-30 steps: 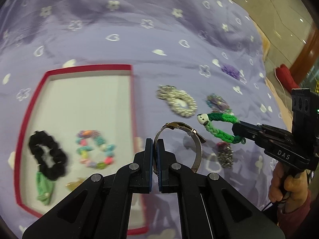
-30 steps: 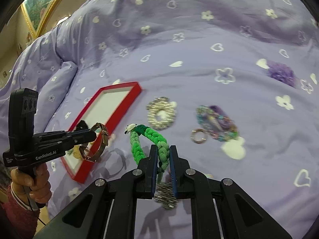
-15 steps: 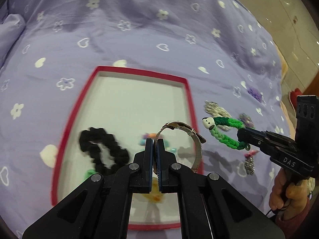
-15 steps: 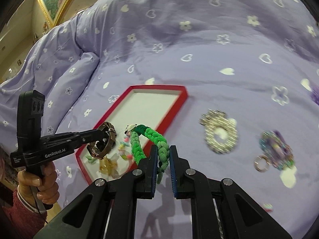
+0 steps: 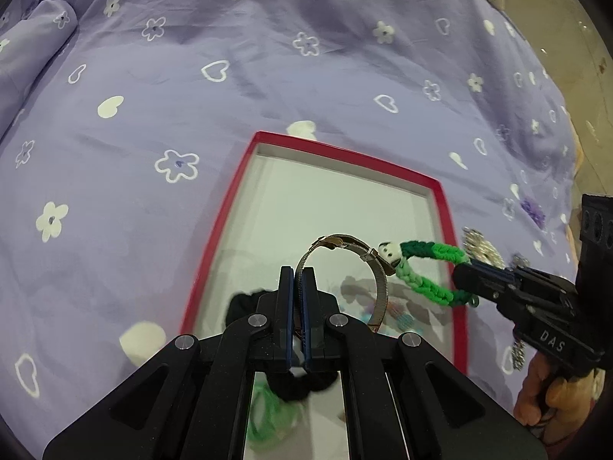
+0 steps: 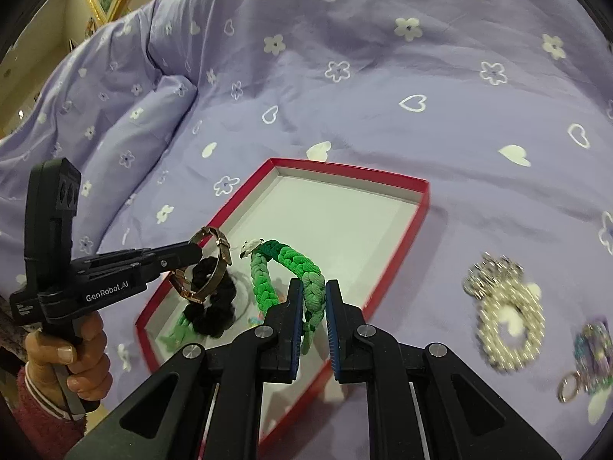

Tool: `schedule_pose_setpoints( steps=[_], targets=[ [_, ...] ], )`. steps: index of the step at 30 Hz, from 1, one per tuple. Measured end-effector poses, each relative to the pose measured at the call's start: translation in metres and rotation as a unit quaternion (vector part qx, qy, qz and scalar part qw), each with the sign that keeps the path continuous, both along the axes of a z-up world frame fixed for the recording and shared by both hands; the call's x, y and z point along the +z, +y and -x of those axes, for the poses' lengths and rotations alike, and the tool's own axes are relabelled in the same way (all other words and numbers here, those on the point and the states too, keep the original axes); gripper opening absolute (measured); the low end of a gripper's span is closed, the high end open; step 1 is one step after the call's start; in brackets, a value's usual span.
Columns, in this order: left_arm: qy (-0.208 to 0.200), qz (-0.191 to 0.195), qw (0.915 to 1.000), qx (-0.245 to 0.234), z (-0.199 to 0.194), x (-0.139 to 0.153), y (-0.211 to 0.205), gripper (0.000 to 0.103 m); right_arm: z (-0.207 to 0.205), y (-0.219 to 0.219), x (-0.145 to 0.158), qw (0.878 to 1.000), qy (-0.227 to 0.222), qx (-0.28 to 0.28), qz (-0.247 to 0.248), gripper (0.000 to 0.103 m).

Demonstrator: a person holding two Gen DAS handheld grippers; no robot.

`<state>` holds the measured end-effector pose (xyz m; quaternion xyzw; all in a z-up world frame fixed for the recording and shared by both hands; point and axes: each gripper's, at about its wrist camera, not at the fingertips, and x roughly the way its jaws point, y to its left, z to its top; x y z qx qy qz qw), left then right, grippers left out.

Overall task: Organize jewelry
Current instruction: 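Carry the watch and braided bracelet into the red tray and open both tools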

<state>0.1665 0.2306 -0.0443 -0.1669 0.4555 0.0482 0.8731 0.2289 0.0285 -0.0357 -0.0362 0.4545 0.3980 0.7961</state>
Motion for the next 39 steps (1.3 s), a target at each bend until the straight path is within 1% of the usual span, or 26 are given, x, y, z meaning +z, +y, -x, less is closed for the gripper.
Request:
schedule_pose_setpoints(
  steps=[4,6,11,14,17,21,25,28,30,32,35,39],
  targets=[
    [0.016,-0.006,0.9999,0.002,-0.013,-0.011,0.006,0.003,-0.006,0.017,-0.011,1.000,0.001,0.008,0.027,0.011],
    [0.024,-0.003,0.9997,0.004,-0.018,-0.017,0.008,0.003,-0.008,0.023,-0.016,0.999,0.000,0.013,0.039,0.011],
    [0.040,-0.013,0.9991,0.005,-0.027,-0.029,0.007,0.003,-0.009,0.031,-0.026,0.997,-0.003,0.023,0.069,0.011],
    [0.047,-0.021,0.9986,0.007,-0.030,-0.031,0.006,0.003,-0.009,0.032,-0.028,0.997,-0.002,0.030,0.075,0.012],
    [0.054,-0.028,0.9981,0.007,-0.033,-0.032,0.005,0.003,-0.008,0.033,-0.028,0.996,-0.003,0.036,0.078,0.016],
    [0.061,-0.040,0.9973,0.010,-0.036,-0.033,0.003,0.003,-0.008,0.036,-0.028,0.996,-0.003,0.039,0.082,0.016],
    [0.063,-0.042,0.9971,0.012,-0.036,-0.035,0.003,0.005,-0.010,0.036,-0.027,0.996,0.001,0.040,0.079,0.016],
    [0.062,-0.039,0.9972,0.013,-0.036,-0.034,0.003,0.009,-0.010,0.035,-0.027,0.996,0.003,0.040,0.076,0.018],
    [0.061,-0.038,0.9973,0.015,-0.035,-0.033,0.003,0.013,-0.008,0.034,-0.025,0.997,0.001,0.040,0.072,0.027],
    [0.057,-0.040,0.9974,0.018,-0.032,-0.029,0.002,0.021,-0.007,0.031,-0.023,0.997,0.000,0.038,0.066,0.032],
    [0.046,-0.037,0.9980,0.021,-0.025,-0.021,0.001,0.028,-0.005,0.025,-0.017,0.998,-0.002,0.034,0.057,0.032],
    [0.029,-0.030,0.9989,0.024,-0.014,-0.008,-0.002,0.031,0.005,0.005,-0.003,0.999,-0.006,0.024,0.030,0.032]
  ],
)
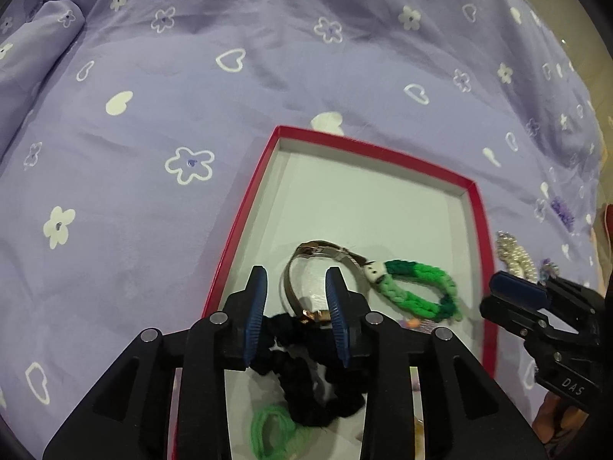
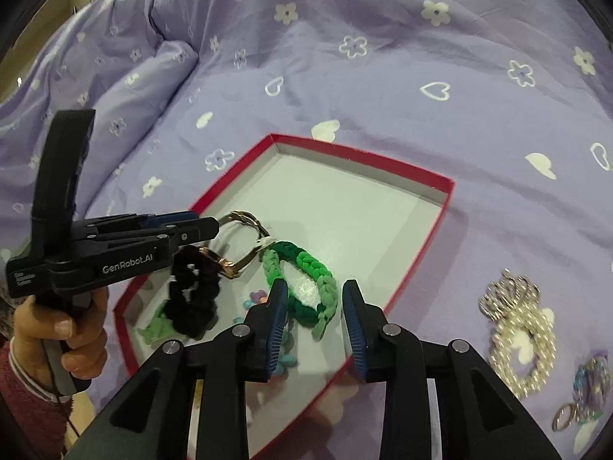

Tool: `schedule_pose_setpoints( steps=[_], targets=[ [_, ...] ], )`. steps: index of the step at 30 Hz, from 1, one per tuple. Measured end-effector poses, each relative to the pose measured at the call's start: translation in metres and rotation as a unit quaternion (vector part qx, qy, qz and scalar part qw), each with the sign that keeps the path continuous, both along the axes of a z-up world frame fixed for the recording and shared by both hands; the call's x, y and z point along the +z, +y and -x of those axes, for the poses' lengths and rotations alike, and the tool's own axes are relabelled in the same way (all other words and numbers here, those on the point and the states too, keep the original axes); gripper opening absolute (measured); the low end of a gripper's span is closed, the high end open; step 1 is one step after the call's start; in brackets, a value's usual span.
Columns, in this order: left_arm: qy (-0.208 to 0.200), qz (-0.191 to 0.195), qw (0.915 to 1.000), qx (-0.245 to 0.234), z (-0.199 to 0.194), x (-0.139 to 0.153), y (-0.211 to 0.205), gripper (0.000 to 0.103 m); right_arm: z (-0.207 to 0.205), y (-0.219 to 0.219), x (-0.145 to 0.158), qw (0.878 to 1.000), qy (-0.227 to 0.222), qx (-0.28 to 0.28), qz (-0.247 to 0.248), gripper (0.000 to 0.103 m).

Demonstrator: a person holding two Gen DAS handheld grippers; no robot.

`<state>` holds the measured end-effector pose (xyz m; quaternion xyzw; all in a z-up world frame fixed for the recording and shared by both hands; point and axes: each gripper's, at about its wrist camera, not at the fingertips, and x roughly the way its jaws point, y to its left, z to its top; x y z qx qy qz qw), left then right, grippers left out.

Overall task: Organize jewelry
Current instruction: 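Carry the watch and braided bracelet into the red tray and open both tools, then grasp the pink clip with the right tool while the left tool grasps its silver chain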

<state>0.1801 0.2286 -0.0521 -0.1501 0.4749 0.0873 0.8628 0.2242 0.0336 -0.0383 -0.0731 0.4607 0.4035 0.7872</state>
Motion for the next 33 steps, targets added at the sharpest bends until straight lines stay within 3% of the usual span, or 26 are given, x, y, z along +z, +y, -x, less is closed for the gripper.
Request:
schedule_pose_setpoints(
  steps=[6,13,23,33],
  targets=[
    [-0.031,0.021,0.9993,-0.010,0.017,0.021,-0.015,0.033,0.011,-0.047,0.016,0.999,-0.005,-0.034,-0.037,0.035],
    [-0.045,0.041,0.9976,-0.034,0.029,0.034,-0.049,0.034,0.019,-0.111,0.023,0.995,-0.007,-0.089,-0.047,0.035],
    [-0.044,0.049,0.9934,-0.093,0.036,0.041,-0.113,0.034,0.028,-0.203,0.016,0.985,-0.005,-0.166,-0.040,0.035],
    [-0.028,0.057,0.9845,-0.164,0.034,0.034,-0.181,0.034,0.031,-0.260,0.007,0.976,-0.002,-0.214,-0.033,0.036]
  ],
)
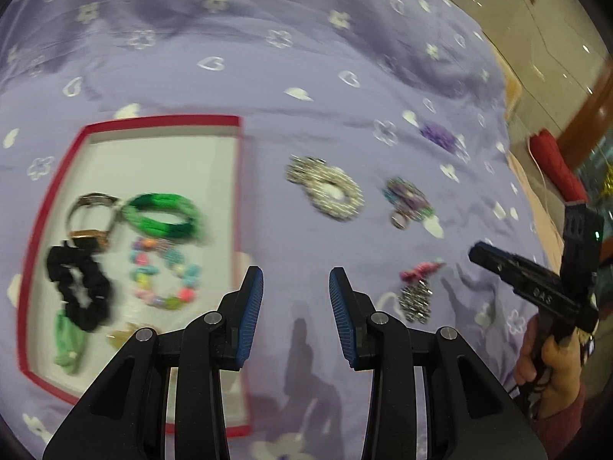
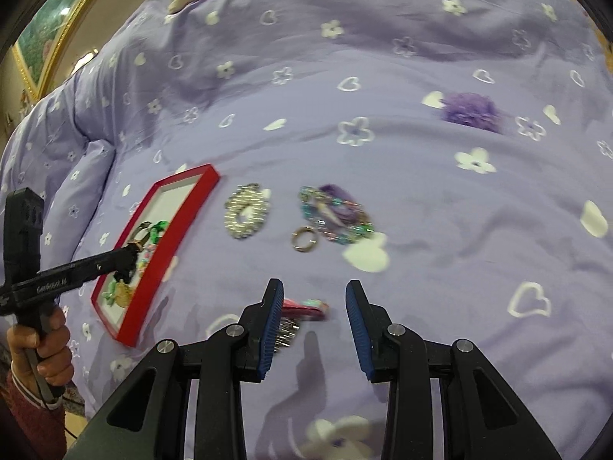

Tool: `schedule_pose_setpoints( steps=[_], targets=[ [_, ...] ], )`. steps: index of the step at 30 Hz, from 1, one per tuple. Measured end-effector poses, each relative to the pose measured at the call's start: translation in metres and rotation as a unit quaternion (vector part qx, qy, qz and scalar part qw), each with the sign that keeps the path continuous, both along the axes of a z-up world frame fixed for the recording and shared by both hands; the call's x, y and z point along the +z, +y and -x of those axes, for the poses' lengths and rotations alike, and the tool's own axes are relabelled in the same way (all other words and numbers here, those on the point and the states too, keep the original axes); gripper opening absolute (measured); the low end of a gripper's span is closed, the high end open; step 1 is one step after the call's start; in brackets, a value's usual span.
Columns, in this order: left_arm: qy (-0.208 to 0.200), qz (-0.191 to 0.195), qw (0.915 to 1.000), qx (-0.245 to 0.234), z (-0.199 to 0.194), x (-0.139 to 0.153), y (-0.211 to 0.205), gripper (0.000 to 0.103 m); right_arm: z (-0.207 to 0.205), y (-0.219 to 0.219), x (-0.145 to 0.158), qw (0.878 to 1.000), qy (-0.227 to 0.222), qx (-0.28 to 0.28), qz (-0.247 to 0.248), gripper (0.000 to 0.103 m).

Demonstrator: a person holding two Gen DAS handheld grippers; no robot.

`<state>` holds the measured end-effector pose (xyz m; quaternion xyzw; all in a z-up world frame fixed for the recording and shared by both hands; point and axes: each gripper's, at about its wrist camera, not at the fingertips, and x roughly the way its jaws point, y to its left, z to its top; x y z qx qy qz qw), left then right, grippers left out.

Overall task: Organize jewelry
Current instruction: 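Grasp the pink clip with the right tool while the left tool grasps its silver chain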

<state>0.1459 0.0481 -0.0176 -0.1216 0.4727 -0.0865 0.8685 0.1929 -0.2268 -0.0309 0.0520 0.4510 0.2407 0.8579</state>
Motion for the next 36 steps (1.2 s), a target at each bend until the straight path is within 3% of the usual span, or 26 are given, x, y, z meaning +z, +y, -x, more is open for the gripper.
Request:
schedule_pose_setpoints(
  steps=[5,10,18,22,23,26,34,36],
  targets=[
    [0.005,-0.001,0.9991,-0.043,0.003,-0.004,-0.034,0.034,0.001,-0.011,-0.004,1.000,0.003,0.002,-0.003,0.037],
    [0.014,-0.001,0.9964,-0.084,0.008,-0.013,-0.063,0.040,0.000,0.001,-0.009,0.998,-0.002,0.062,0.003,0.037],
    [0.033,-0.011,0.9915,-0.125,0.009,-0.028,-0.090,0.044,-0.008,0.031,-0.023,0.983,-0.018,0.172,0.059,0.037],
    [0.039,-0.014,0.9890,-0.142,0.005,-0.032,-0.100,0.048,-0.007,0.046,-0.033,0.975,-0.021,0.202,0.093,0.037],
    [0.039,-0.017,0.9885,-0.145,0.004,-0.033,-0.103,0.048,-0.008,0.048,-0.036,0.974,-0.018,0.203,0.099,0.035],
    [0.041,-0.023,0.9874,-0.151,-0.002,-0.038,-0.110,0.048,-0.011,0.042,-0.039,0.978,-0.010,0.188,0.089,0.013],
    [0.024,-0.042,0.9832,-0.176,-0.017,-0.047,-0.138,0.047,-0.015,0.000,-0.029,0.993,0.010,0.113,0.023,0.011],
    [0.017,-0.052,0.9819,-0.182,-0.018,-0.049,-0.145,0.039,-0.015,-0.007,-0.026,0.995,0.012,0.101,0.006,0.010]
  ],
)
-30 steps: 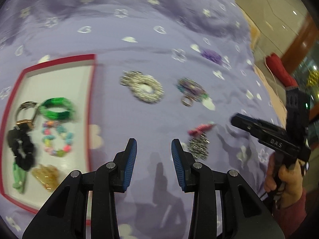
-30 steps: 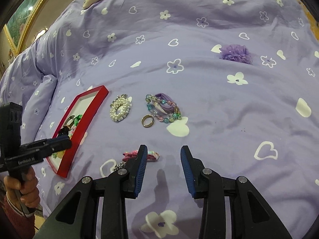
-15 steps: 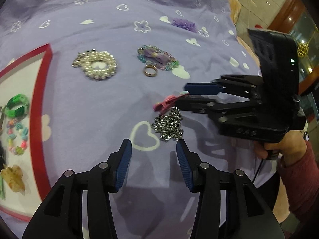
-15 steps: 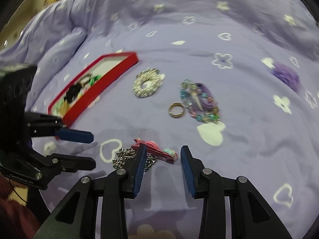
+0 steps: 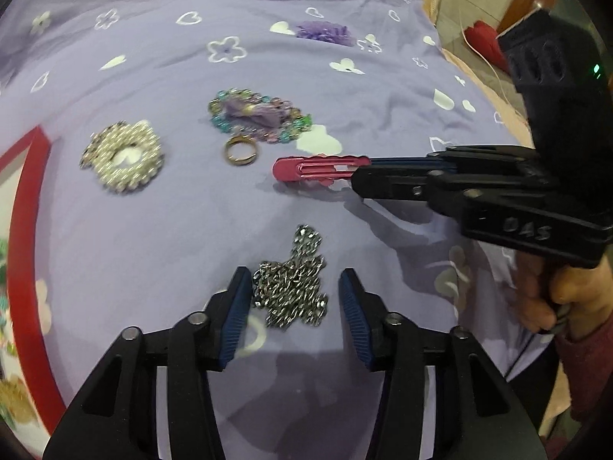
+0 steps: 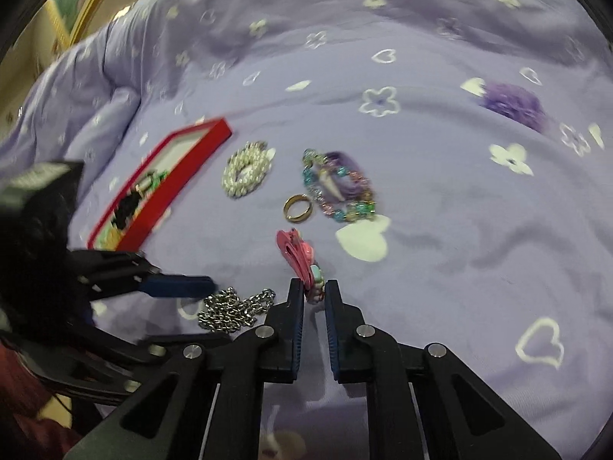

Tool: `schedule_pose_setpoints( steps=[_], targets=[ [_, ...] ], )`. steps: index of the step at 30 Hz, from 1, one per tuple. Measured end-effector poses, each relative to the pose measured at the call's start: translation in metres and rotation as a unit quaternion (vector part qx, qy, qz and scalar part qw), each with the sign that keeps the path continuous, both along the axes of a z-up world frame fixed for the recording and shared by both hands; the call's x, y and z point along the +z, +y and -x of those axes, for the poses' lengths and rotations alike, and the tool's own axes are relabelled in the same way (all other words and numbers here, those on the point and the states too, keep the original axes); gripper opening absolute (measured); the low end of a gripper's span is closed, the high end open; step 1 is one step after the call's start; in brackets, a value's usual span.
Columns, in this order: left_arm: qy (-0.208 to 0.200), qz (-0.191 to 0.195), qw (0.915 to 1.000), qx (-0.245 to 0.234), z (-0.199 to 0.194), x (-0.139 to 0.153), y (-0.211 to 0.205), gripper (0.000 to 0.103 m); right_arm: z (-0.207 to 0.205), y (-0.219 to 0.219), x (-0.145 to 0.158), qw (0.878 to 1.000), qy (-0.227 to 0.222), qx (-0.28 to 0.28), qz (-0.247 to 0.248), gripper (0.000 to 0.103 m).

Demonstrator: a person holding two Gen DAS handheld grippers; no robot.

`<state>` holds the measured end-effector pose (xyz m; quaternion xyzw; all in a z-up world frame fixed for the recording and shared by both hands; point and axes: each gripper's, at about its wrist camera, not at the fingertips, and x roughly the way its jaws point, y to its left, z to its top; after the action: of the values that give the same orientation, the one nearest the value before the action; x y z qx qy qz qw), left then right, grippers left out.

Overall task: Organize jewelry
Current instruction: 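Grasp the pink clip with the right tool while the left tool grasps its silver chain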

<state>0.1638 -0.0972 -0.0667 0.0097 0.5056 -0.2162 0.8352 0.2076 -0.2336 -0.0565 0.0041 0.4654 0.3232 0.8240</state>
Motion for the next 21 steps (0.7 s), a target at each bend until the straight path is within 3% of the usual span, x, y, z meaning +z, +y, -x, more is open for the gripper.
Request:
schedule_pose_setpoints(
  steps=[1,7,21],
  targets=[
    [-0.002,-0.001,1.0000,-0.003,-0.001,-0.001,-0.002,0.027,0.001,-0.004,0.002,1.000,0.001,-0.008,-0.008,0.010],
    [-0.007,0.029,0.9995,0.002,0.004,0.004,0.010,0.012,0.008,-0.005,0.000,0.999,0.006,-0.029,-0.019,0.010],
    [-0.051,0.069,0.9944,0.061,0.041,0.045,0.066,0.011,0.032,0.011,0.016,0.996,0.004,-0.046,-0.078,0.010]
  ],
)
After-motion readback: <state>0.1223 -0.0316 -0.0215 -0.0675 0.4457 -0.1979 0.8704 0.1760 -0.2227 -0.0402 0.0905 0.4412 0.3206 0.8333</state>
